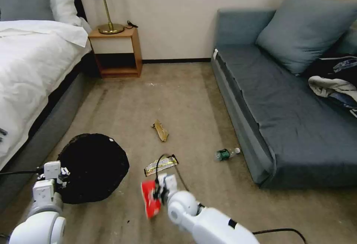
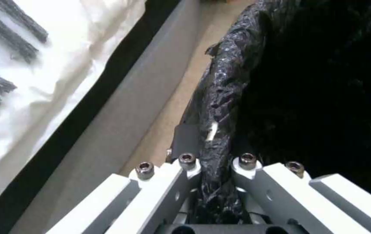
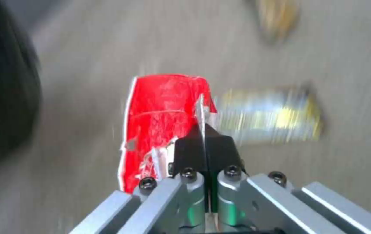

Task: Pick up the trash bin, then pick up the garbage on the floor and place it into the trash bin.

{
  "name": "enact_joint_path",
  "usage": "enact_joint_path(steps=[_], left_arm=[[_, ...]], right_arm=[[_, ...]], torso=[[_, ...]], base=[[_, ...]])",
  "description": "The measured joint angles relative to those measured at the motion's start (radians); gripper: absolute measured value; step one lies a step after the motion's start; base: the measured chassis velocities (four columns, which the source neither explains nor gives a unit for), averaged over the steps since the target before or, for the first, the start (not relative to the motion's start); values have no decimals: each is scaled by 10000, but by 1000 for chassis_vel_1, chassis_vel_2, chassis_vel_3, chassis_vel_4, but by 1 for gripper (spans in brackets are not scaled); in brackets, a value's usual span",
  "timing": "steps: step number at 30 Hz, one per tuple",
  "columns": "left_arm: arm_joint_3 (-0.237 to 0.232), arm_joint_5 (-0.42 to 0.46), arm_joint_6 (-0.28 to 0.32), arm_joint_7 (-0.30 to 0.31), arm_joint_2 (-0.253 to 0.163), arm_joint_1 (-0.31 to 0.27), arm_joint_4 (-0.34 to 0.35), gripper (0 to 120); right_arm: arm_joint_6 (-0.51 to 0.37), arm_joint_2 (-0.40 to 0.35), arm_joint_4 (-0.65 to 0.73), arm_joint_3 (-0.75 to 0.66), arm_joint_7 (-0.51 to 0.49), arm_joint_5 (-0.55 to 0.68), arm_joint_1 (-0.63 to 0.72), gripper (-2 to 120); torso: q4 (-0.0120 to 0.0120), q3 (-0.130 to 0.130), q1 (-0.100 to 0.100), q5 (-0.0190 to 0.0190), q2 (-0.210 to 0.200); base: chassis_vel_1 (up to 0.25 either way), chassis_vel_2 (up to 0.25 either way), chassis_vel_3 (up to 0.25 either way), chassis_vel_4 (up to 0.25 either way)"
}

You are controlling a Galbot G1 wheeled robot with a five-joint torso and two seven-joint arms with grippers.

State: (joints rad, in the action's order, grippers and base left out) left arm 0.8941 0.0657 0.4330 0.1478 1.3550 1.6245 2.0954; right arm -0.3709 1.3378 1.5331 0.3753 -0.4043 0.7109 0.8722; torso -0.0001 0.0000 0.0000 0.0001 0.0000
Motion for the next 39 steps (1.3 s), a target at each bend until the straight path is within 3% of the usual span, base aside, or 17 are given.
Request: enact_joint_path(steps=[4,8,9,13,17,23,32,39], left_arm=[[-75,-255,-92,11,122,53,-19,3],[-126,-166,-183,23,301,59,12,3],[-126,-166,-183,23,301,59,12,3],[-162,129,-116,-27,431,76,213,3],[-216,474,78,-196,507,160,435,3],[-308,906,373,-367,744,247,743,3],[-322,910,433,-441,776,222,883,3],[-343,891,460,-446,827,131,812,3]], right_arm=[[753,-374,652,-252,651,-638,2,0],[2311,-667,1291,-131,1760,-1057,91,0],[2311,-667,1291,-131,1760,-1057,91,0],[4210,-484,986,453,3045,-889,17,0],[5032,-87,510,908,3366,-946,-139,0],[5434,692,-420,1343,3316,-1231,-513,0],[5311,879,-761,1704,3255,-1539,-664,0],[5271,886,-787,1748,3258,-1604,-537,19]], torso=[[0,0,0,0,0],[0,-1,0,0,0],[0,-1,0,0,0],[0,0,0,0,0],[1,0,0,-1,0],[2,0,0,-2,0],[1,0,0,-2,0],[1,0,0,-2,0]], base=[[0,0,0,0],[0,0,0,0],[0,0,0,0],[0,0,0,0],[0,0,0,0],[0,0,0,0],[0,0,0,0],[0,0,0,0]])
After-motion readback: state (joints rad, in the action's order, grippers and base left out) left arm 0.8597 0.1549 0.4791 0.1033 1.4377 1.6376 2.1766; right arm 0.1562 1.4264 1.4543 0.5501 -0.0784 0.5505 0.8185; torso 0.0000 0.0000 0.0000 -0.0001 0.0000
